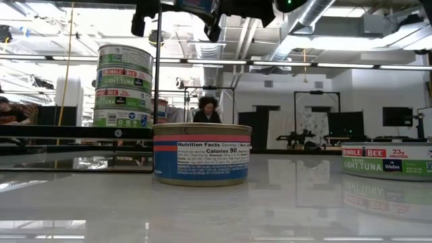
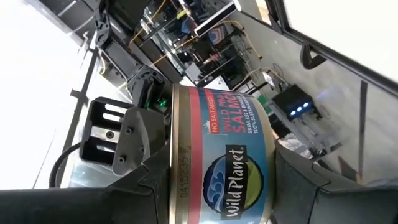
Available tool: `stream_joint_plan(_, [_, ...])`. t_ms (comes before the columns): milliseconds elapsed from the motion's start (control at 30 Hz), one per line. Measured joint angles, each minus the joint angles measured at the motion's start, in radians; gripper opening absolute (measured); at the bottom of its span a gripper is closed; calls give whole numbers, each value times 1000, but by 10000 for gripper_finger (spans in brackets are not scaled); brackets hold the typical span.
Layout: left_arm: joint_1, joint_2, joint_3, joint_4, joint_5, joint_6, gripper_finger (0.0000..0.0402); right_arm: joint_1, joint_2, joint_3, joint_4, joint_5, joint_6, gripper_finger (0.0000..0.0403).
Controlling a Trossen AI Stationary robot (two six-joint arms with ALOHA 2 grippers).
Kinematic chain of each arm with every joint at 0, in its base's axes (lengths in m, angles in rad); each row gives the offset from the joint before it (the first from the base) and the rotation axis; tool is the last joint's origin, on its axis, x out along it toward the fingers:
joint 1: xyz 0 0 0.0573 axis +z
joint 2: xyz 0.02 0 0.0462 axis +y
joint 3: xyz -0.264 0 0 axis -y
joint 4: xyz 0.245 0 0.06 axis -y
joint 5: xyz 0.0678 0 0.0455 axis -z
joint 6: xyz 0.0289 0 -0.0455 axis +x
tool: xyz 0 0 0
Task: Stack canned seafood by type on shelf
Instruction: Stack the blue-pink tuna can on top of the other blue-pink tuna can on the shelf
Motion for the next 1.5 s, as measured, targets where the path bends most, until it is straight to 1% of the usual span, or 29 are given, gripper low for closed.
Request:
stream_joint_plan(167, [-1,-7,-1,-10,-7,-39,185,-50,-5,0,10,-55,-3,288])
stream_joint_plan(300, [-8,-11,-3,-32,-34,-58,185,-95,-9,2,-1,-122,8,288])
stream_joint_plan(433, [-25,-12,-3,-36,-46,-89,185,-154,-27,1,-79,-168,-16,288])
stream_joint_plan(533, [-31,-13,-3,-42,-73,-133,185,-216,-69,1,-215,-170,-102,288])
stream_joint_plan(600, [-31,-28,-3,-76,-87,-186,186,-252,-95,1,-320,-141,-168,288])
stream_joint_plan(667, [-30,-54,-3,-122,-96,-261,186,-274,-122,1,-423,-68,-232,287])
stream_joint_plan(767, [-8,-109,-3,-214,-94,-379,186,-271,-154,1,-545,52,-336,287])
stream_joint_plan(833, [19,-157,-2,-296,-98,-454,186,-254,-160,1,-589,115,-363,287])
stream_joint_plan(900, [54,-204,-2,-385,-99,-530,187,-232,-162,-13,-596,153,-371,287])
stream_joint_plan(967, [91,-248,-1,-494,-76,-622,188,-210,-162,-26,-596,166,-384,286])
stream_joint_plan(1067, [160,-291,-1,-671,16,-801,189,-177,-162,-56,-594,188,-422,286])
stream_joint_plan(1133, [206,-302,-1,-750,53,-898,189,-161,-161,-76,-599,209,-446,286])
stream_joint_plan(1200, [248,-308,-1,-792,52,-959,189,-145,-161,-89,-593,232,-457,286])
stream_joint_plan(1267, [282,-308,-1,-825,58,-986,189,-130,-164,-102,-574,247,-465,286])
stream_joint_plan(1400, [348,-287,-1,-826,127,-1015,190,-91,-191,-165,-494,262,-480,286])
stream_joint_plan(1500, [399,-244,-1,-818,188,-1045,190,-53,-232,-233,-401,318,-491,286])
